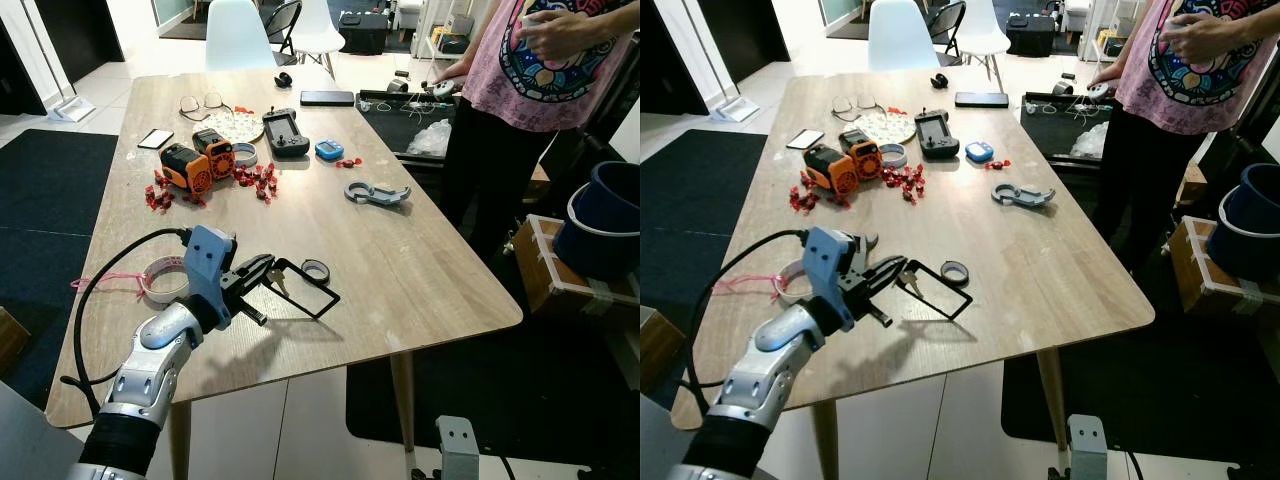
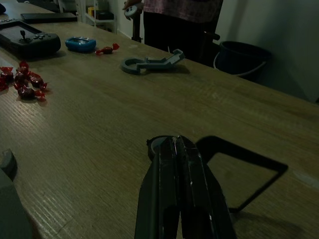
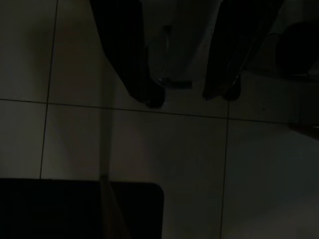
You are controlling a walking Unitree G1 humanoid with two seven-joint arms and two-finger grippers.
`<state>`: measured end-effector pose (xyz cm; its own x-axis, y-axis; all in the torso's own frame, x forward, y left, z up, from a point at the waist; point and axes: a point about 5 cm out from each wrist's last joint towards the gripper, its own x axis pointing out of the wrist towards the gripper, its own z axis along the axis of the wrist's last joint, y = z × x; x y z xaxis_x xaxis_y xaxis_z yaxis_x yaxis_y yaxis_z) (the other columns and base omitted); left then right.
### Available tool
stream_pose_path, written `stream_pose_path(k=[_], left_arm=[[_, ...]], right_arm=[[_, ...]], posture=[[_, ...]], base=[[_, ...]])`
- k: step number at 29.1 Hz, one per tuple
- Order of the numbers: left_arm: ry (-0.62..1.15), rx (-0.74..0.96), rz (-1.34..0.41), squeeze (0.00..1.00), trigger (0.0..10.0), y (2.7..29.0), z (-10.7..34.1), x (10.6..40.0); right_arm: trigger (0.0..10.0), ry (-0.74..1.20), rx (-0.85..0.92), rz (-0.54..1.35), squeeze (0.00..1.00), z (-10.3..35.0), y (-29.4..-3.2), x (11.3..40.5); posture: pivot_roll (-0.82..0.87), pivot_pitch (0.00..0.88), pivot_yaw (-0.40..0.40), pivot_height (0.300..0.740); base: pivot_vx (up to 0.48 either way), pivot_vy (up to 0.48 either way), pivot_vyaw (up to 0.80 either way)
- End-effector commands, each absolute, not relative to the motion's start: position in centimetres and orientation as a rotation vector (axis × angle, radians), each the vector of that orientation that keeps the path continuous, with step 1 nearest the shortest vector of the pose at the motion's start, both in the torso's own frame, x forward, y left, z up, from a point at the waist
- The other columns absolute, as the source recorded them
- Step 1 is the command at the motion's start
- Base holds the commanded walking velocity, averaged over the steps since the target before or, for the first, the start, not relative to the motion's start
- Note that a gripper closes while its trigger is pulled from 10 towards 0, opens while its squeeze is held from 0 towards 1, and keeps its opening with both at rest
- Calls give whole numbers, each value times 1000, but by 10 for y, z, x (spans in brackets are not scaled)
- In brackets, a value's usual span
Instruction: Hang keys on a hook
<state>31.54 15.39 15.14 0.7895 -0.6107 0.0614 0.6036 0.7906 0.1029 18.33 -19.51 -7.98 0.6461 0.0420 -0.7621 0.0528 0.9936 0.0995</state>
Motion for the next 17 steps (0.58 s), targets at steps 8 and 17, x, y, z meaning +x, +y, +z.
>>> stream_pose_path(k=[8,17], left_arm=[[-89,189,-707,145,10000,161,156,323],[-90,255,-676,1000,10000,174,160,328]], right_arm=[[10000,876,130,-21,0,-81,-194,182],[10000,874,132,-24,0,-81,-195,180]], posture=[[40,83,8,740],[38,83,8,740]], base=[[0,0,0],[0,0,0]])
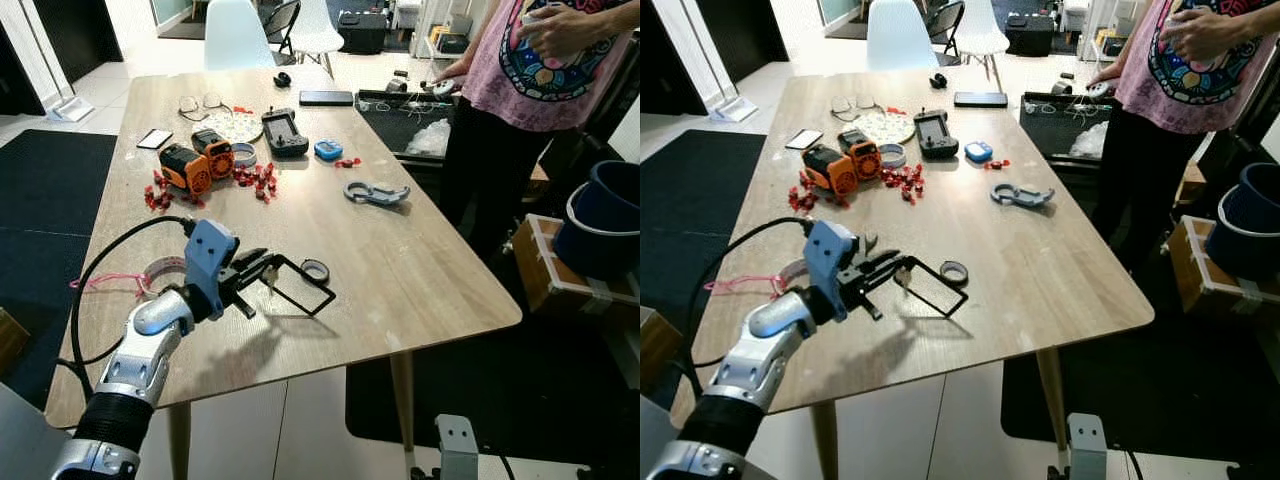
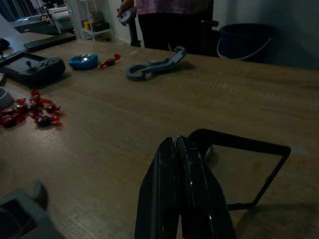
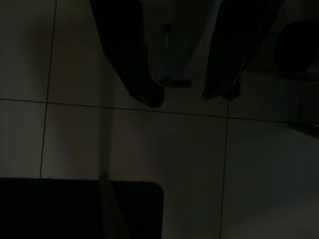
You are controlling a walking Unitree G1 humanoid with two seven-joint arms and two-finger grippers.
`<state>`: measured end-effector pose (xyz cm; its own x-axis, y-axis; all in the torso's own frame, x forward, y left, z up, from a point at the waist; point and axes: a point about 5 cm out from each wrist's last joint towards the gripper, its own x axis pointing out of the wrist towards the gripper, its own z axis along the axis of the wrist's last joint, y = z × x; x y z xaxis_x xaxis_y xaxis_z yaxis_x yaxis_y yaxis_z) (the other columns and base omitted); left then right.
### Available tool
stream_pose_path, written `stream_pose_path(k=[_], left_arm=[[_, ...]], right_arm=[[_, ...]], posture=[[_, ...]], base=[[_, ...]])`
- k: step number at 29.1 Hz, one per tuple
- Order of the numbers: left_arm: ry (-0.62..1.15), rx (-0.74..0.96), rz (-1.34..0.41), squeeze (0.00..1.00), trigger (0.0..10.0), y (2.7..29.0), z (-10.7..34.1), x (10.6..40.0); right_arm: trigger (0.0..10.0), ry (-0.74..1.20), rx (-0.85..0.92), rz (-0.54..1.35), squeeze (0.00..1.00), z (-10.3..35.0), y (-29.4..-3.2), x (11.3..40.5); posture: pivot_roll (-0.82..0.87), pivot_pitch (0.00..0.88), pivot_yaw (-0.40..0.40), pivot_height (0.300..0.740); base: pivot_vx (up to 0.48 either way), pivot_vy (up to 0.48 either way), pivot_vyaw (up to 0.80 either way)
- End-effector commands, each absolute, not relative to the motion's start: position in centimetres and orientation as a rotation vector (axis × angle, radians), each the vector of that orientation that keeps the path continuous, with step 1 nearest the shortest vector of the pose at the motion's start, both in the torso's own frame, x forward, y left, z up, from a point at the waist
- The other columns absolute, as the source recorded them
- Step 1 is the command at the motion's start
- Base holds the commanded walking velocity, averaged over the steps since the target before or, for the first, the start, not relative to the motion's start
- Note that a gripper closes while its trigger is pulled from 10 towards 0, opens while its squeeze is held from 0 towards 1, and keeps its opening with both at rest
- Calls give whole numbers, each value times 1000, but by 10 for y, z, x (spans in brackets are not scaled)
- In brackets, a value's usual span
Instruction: Hang keys on a hook
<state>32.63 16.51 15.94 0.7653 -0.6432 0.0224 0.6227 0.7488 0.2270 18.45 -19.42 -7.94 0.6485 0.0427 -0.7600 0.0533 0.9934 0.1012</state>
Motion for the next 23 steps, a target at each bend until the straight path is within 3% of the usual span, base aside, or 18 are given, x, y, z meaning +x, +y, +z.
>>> stream_pose_path(k=[1,6,7,15,23], left_arm=[[-90,255,-676,1000,10000,174,160,328],[-99,267,-651,1000,10000,176,161,330],[-106,279,-626,0,10000,180,163,332],[-20,324,-582,0,10000,184,158,335],[117,313,-548,0,10000,161,128,325]], right_arm=[[10000,874,132,-24,0,-81,-195,180],[10000,871,131,-23,0,-81,-195,181],[10000,869,130,-23,0,-80,-196,182],[10000,866,127,-20,0,-80,-196,183],[10000,869,127,-17,0,-81,-196,181]], posture=[[38,83,8,740],[37,82,7,740],[36,82,5,740],[38,89,5,740],[35,95,6,740]], base=[[0,0,0],[0,0,0],[0,0,0],[0,0,0],[0,0,0]])
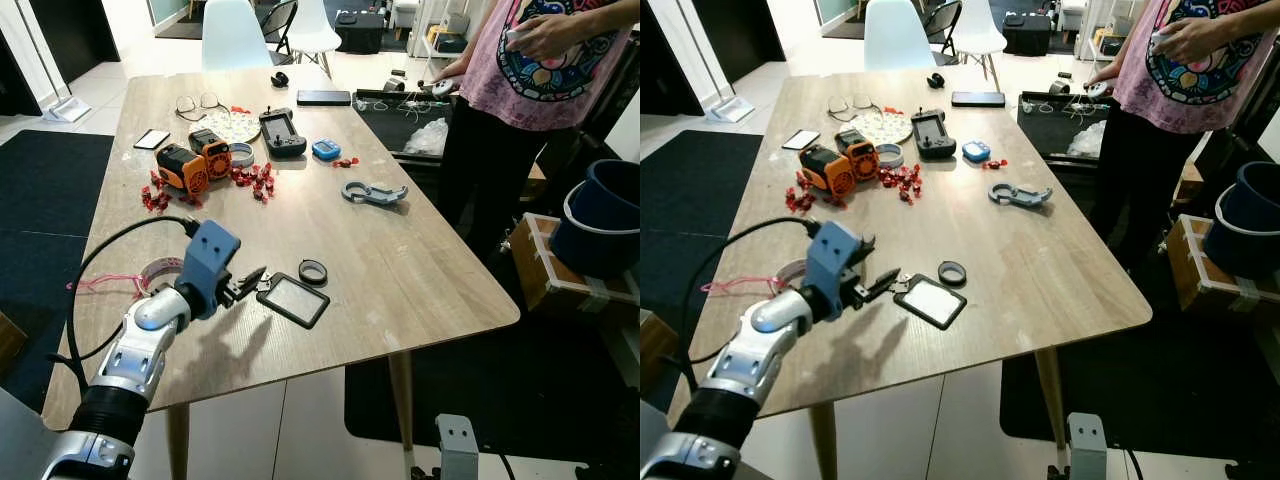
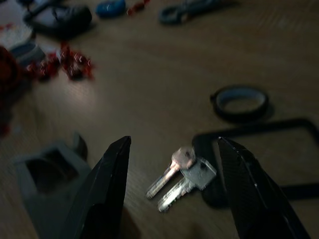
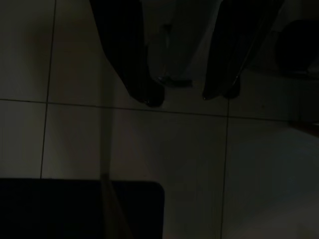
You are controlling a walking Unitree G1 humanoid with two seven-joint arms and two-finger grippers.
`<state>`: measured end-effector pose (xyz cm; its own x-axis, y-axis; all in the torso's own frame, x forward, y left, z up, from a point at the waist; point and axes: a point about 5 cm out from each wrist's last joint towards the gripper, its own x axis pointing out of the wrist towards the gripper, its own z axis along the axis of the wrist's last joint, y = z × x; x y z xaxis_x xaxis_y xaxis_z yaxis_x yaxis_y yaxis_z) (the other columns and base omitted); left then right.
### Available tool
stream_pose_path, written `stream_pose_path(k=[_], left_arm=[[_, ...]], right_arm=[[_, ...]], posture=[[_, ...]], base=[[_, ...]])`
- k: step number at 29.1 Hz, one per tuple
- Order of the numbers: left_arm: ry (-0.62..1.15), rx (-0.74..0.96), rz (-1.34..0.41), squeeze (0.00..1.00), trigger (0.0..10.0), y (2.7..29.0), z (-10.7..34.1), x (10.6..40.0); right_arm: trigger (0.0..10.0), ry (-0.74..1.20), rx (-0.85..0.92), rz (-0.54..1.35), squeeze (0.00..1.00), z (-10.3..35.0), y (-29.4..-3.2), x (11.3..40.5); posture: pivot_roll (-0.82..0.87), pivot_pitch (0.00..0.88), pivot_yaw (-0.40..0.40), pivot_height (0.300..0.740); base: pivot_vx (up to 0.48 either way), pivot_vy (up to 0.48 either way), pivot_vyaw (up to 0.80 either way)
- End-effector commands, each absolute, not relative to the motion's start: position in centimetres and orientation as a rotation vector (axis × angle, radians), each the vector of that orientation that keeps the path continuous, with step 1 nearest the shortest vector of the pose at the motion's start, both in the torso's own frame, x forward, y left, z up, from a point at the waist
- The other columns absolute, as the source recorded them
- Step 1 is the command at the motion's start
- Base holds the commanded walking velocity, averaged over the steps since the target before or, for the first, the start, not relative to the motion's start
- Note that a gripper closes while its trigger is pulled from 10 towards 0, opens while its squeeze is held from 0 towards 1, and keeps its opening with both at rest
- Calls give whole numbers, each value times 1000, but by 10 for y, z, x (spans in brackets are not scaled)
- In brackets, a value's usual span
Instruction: Hang keys on a hook
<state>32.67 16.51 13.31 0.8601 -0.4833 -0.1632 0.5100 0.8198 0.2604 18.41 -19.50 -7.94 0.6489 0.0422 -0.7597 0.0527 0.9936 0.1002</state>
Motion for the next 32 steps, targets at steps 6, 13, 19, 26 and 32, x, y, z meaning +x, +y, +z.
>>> stream_pose_path(k=[6,13,19,26,32], left_arm=[[153,222,-489,0,10000,138,109,312],[206,185,-441,0,10000,134,106,307],[233,210,-312,0,10000,129,108,306],[301,206,-141,0,10000,130,102,307],[333,178,-127,0,10000,123,102,303]], right_arm=[[10000,870,125,-19,0,-81,-196,180],[10000,870,121,-19,0,-81,-198,179],[10000,871,119,-16,0,-81,-197,178],[10000,869,124,-17,0,-81,-196,179],[10000,871,126,-20,0,-82,-196,178]], posture=[[27,93,9,740],[26,90,8,740],[27,88,9,740],[28,99,15,740],[28,100,16,740]], base=[[0,0,0],[0,0,0],[0,0,0],[0,0,0],[0,0,0]])
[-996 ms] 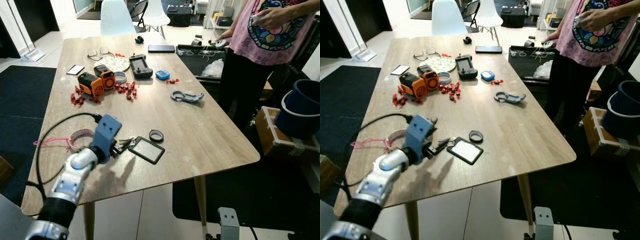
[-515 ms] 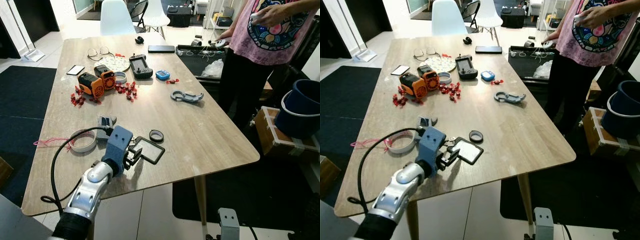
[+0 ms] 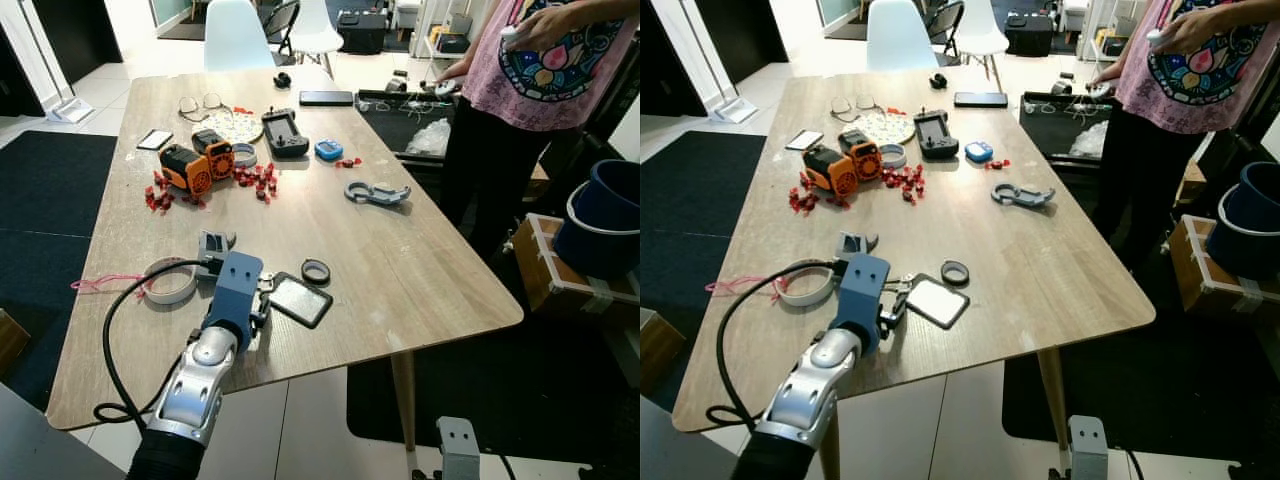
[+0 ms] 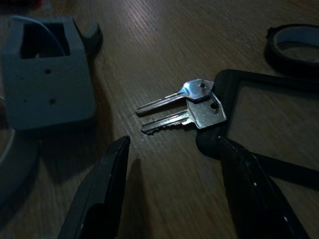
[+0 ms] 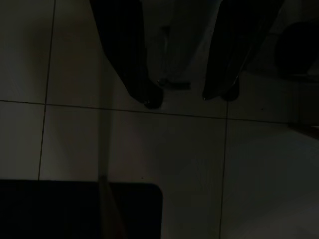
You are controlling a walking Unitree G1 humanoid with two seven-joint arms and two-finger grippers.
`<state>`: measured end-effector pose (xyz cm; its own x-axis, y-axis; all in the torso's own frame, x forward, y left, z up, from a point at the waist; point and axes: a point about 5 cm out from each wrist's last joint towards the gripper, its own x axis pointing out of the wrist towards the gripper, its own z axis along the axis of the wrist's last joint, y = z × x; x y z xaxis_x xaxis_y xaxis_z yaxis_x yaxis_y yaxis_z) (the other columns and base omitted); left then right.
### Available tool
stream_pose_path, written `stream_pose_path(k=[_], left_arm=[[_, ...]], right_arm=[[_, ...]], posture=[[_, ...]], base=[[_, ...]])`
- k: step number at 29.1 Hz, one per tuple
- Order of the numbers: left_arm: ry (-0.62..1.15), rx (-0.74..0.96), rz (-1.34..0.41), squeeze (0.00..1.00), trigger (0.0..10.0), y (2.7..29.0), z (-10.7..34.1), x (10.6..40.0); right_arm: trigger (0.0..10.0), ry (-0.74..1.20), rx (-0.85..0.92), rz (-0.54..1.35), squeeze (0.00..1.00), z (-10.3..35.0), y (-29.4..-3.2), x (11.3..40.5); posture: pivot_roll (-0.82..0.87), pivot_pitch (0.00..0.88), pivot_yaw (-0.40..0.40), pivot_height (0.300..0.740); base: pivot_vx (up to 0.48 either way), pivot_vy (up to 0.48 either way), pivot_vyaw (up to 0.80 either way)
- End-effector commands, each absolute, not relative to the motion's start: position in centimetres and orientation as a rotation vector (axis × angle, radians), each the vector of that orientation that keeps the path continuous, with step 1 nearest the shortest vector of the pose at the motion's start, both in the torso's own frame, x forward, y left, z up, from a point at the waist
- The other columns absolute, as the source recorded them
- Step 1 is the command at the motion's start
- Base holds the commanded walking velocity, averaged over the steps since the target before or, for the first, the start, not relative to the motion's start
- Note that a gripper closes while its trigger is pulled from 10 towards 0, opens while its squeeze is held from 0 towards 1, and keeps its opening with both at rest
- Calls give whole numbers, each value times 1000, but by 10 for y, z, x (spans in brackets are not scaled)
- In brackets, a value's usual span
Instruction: Hang keys on a hook
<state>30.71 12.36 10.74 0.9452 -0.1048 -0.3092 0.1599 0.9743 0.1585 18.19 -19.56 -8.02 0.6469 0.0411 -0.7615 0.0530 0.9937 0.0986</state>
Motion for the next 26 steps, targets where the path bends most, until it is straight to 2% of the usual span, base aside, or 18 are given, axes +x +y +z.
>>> stream_pose_path(k=[1,6,13,19,21,26], left_arm=[[343,156,-129,0,10000,119,103,302],[367,36,-200,0,10000,98,108,296],[367,-8,-265,0,10000,84,112,293],[359,71,-247,0,10000,83,111,292],[348,217,-229,0,10000,89,103,292],[349,288,-232,0,10000,98,98,292]], right_arm=[[10000,872,127,-22,0,-82,-196,178],[10000,874,128,-23,0,-82,-196,177],[10000,873,129,-22,0,-82,-196,177],[10000,873,127,-22,0,-82,-196,177],[10000,872,128,-22,0,-82,-196,178],[10000,871,129,-25,0,-82,-196,178]], posture=[[28,103,18,740],[29,106,18,740],[30,109,17,740],[30,107,16,740],[26,105,19,740],[25,105,18,740]], base=[[0,0,0],[0,0,0],[0,0,0],[0,0,0],[0,0,0],[0,0,0]])
